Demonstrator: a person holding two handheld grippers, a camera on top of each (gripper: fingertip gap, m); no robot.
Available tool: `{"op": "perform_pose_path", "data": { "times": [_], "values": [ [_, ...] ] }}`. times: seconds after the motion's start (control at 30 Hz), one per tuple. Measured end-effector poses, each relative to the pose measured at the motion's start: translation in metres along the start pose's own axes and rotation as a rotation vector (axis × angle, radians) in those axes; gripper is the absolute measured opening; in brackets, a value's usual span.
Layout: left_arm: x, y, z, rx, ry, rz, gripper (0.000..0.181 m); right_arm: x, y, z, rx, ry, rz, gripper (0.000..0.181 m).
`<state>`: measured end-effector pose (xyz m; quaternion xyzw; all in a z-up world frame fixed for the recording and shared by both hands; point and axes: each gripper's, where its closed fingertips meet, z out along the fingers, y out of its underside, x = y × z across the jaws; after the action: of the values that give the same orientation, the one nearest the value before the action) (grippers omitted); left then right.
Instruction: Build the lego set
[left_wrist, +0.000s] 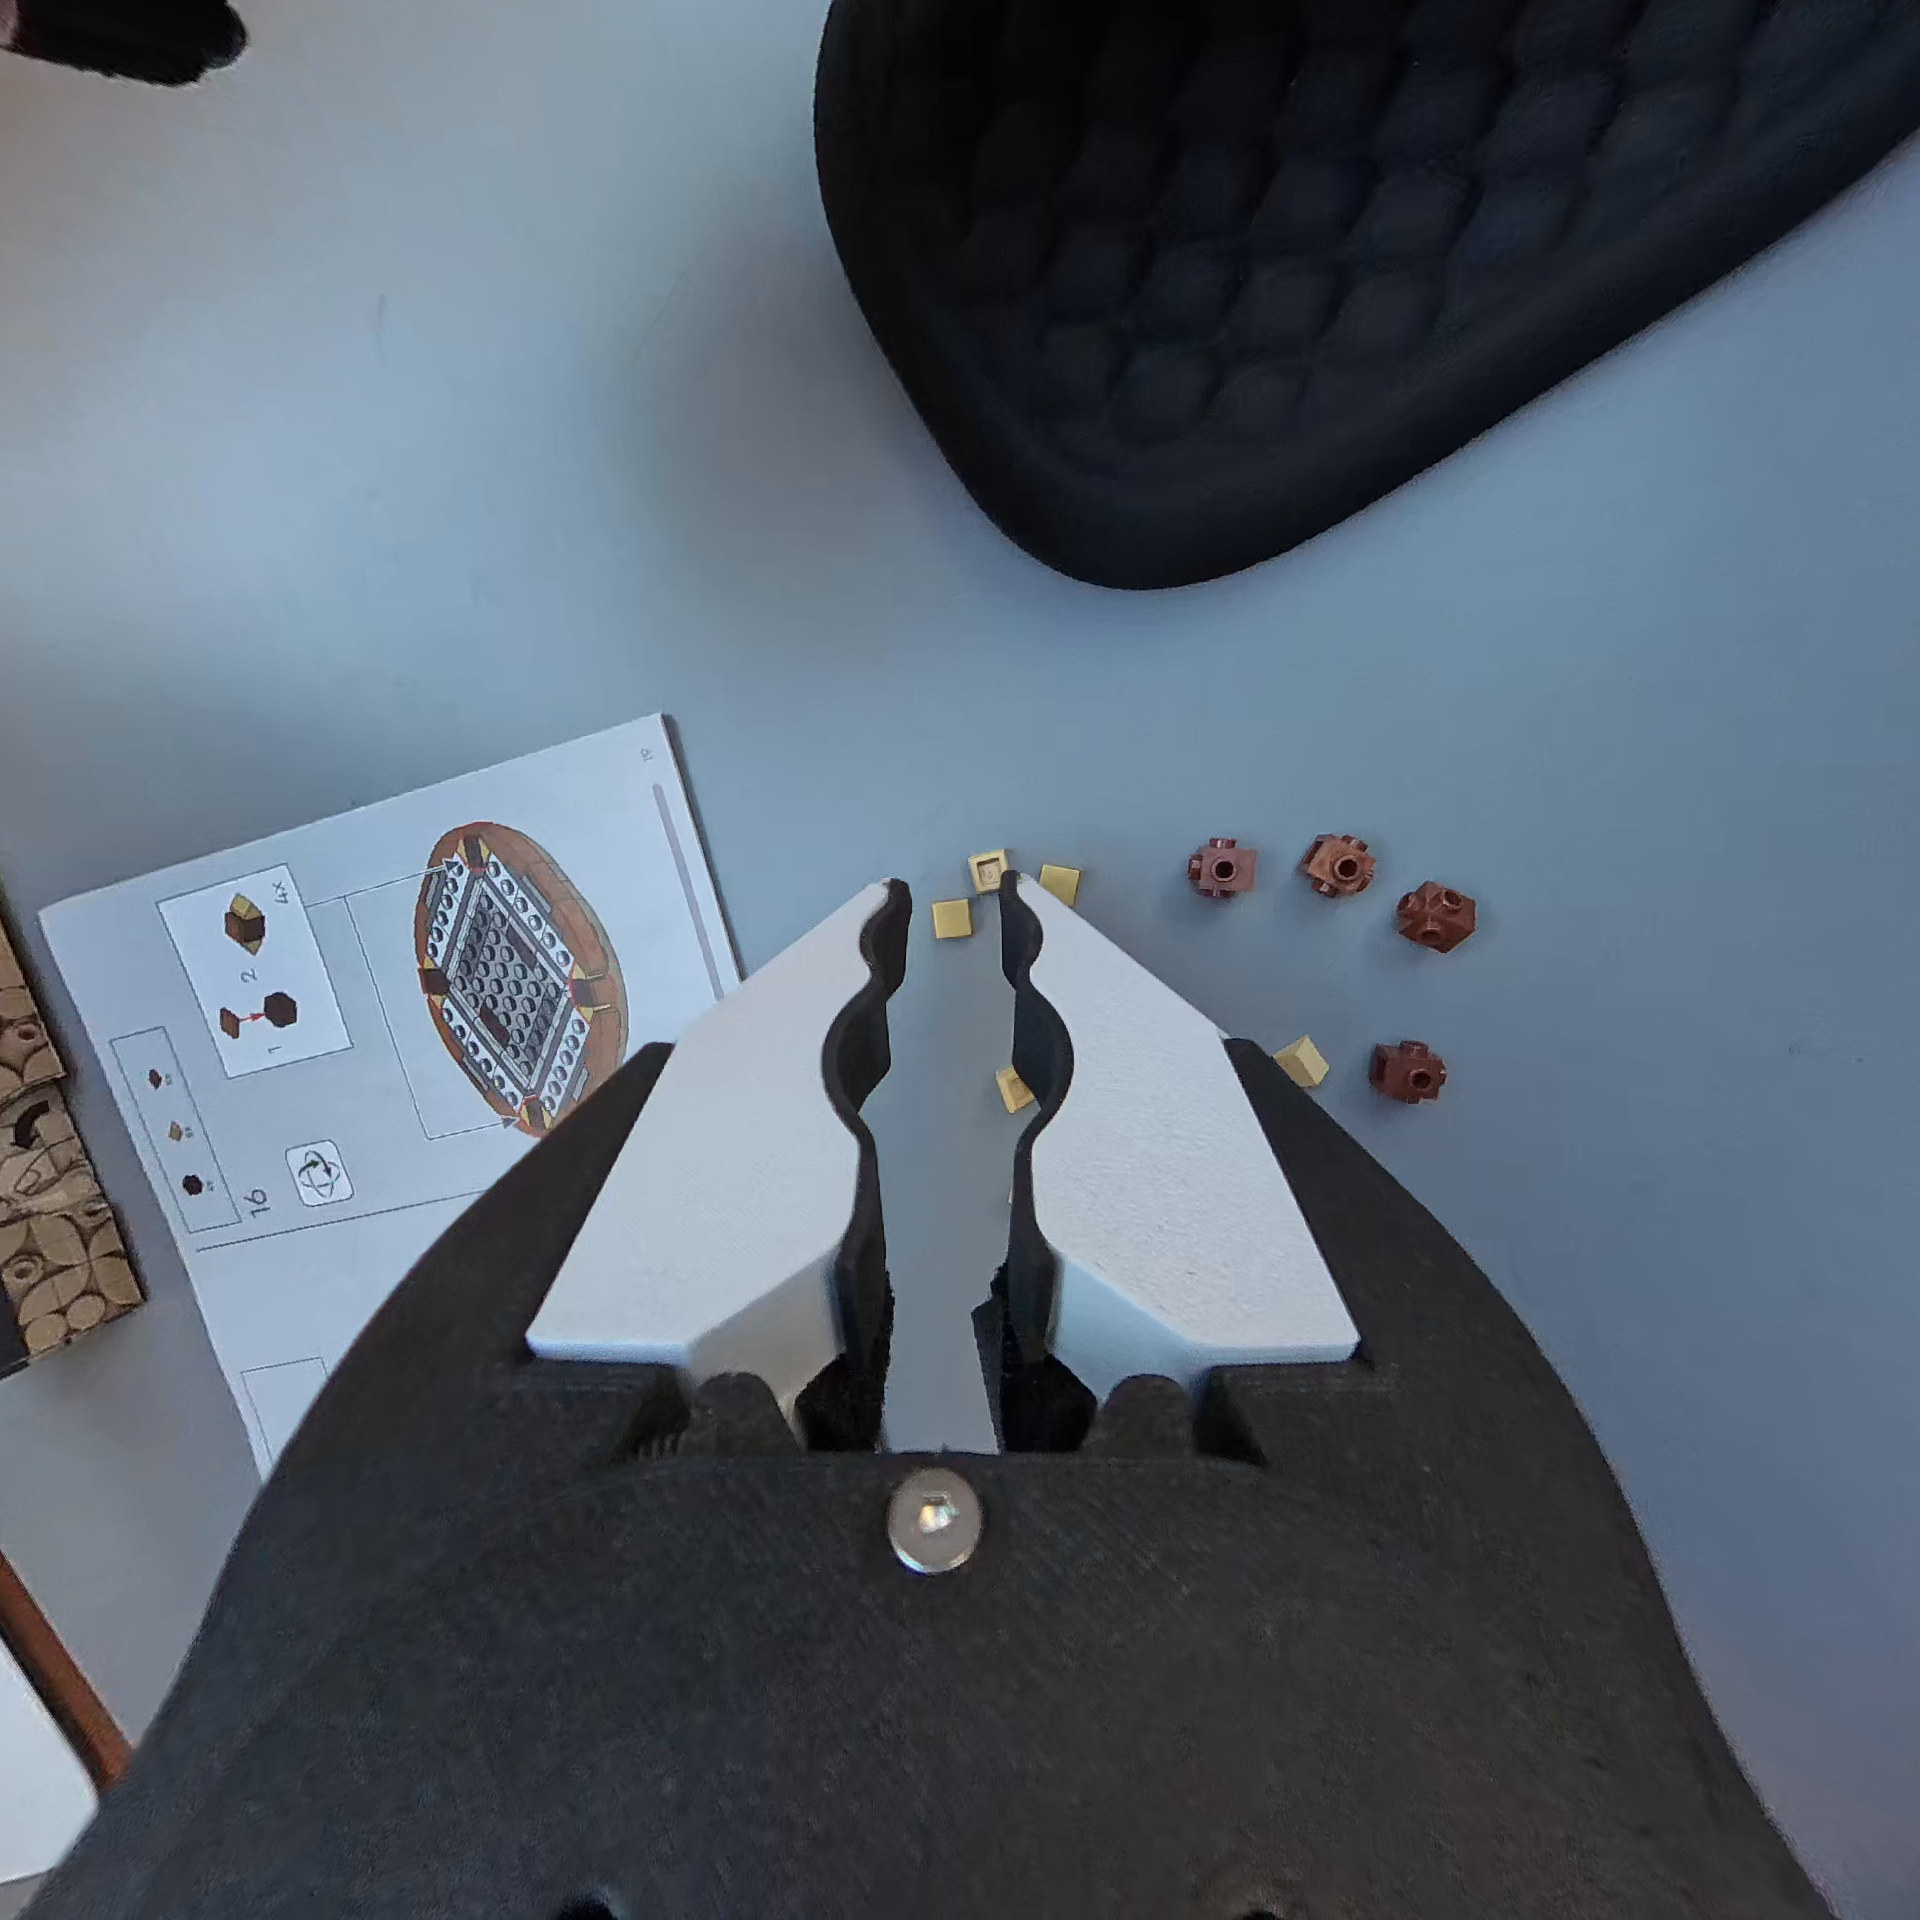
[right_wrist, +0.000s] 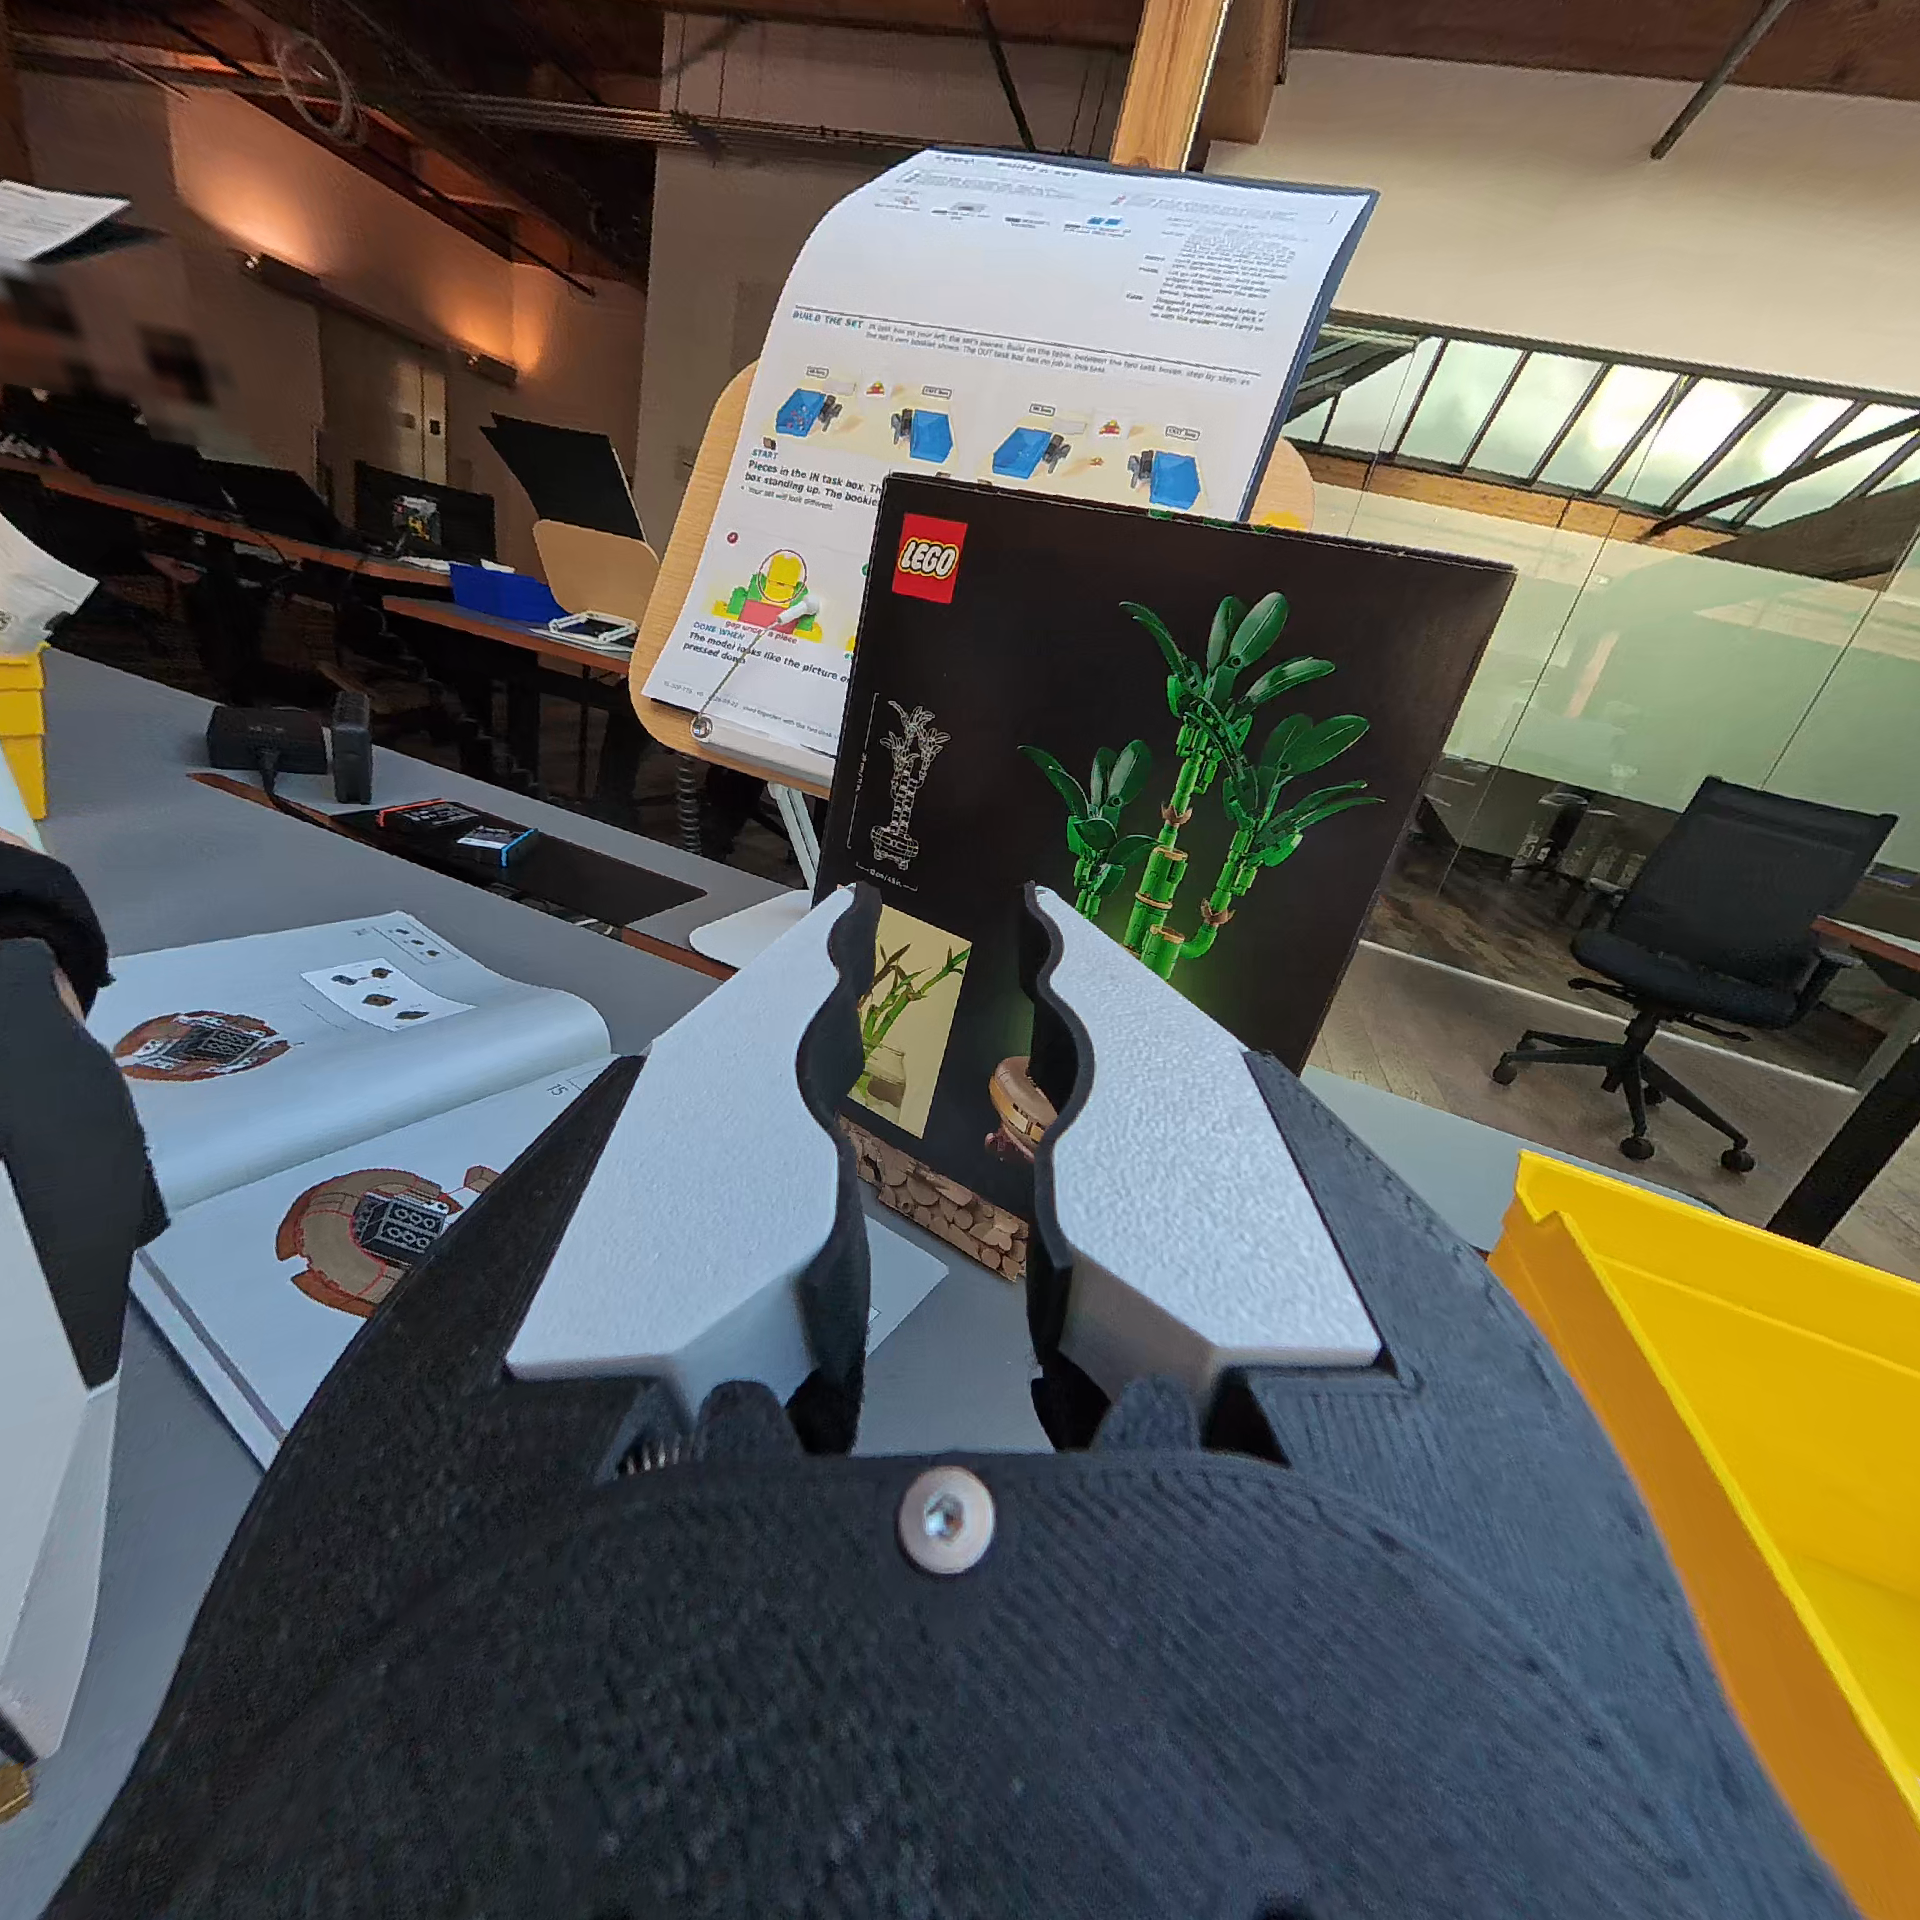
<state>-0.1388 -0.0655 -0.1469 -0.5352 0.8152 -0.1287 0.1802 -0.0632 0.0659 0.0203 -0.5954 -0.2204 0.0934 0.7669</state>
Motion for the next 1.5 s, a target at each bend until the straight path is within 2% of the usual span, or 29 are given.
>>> {"op": "perform_pose_path", "data": {
  "times": [0.33,0.53,0.63,0.73,0.83,0.9,0.97,1.2,1.5],
  "values": [
    [0.002,0.001,0.013,-0.045,0.037,-0.027,0.013,0.006,0.000,-0.002,0.003,0.014,0.019,0.026],
    [0.003,0.000,0.014,-0.036,0.042,-0.041,0.001,0.005,-0.001,-0.002,0.000,0.009,0.011,0.026],
    [-0.001,-0.006,0.007,0.048,0.020,-0.114,0.000,0.004,-0.003,-0.003,0.006,0.002,0.012,0.026],
    [-0.007,-0.008,-0.009,0.190,0.023,-0.267,0.000,0.002,-0.007,-0.004,0.013,-0.009,0.008,0.026],
    [-0.008,-0.006,-0.021,0.301,0.065,-0.397,0.012,-0.002,-0.009,-0.004,0.019,-0.021,0.003,0.026],
    [-0.009,-0.009,-0.023,0.322,0.063,-0.414,0.021,-0.005,-0.008,-0.002,0.011,-0.033,-0.007,0.027],
    [-0.008,-0.011,-0.019,0.282,0.022,-0.354,0.030,-0.008,-0.005,-0.001,-0.003,-0.038,-0.023,0.027],
    [-0.007,-0.010,0.005,0.113,0.021,-0.178,0.021,0.000,-0.005,-0.004,0.005,-0.017,-0.006,0.027],
    [-0.003,0.003,0.016,0.027,0.072,-0.145,0.017,0.005,-0.010,-0.007,0.022,-0.012,0.023,0.027]
  ]
}}
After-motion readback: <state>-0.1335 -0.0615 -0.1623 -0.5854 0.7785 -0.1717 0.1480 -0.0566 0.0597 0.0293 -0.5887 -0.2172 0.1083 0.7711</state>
